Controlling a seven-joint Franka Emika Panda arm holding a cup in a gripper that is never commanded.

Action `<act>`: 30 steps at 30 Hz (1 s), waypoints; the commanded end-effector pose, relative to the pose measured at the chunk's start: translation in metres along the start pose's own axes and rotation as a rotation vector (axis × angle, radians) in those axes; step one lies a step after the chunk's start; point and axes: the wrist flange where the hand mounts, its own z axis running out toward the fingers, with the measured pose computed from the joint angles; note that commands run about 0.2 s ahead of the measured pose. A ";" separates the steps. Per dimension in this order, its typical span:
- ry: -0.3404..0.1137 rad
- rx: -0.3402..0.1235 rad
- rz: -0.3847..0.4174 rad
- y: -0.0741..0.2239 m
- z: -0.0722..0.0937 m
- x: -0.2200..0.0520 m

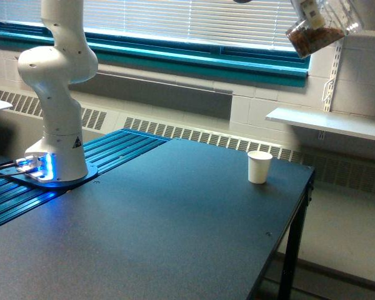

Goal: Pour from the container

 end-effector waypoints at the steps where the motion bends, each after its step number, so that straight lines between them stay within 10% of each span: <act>1: 0.007 -0.016 0.009 0.007 0.001 0.004; 30: 0.016 -0.014 -0.102 -0.037 -0.001 -0.059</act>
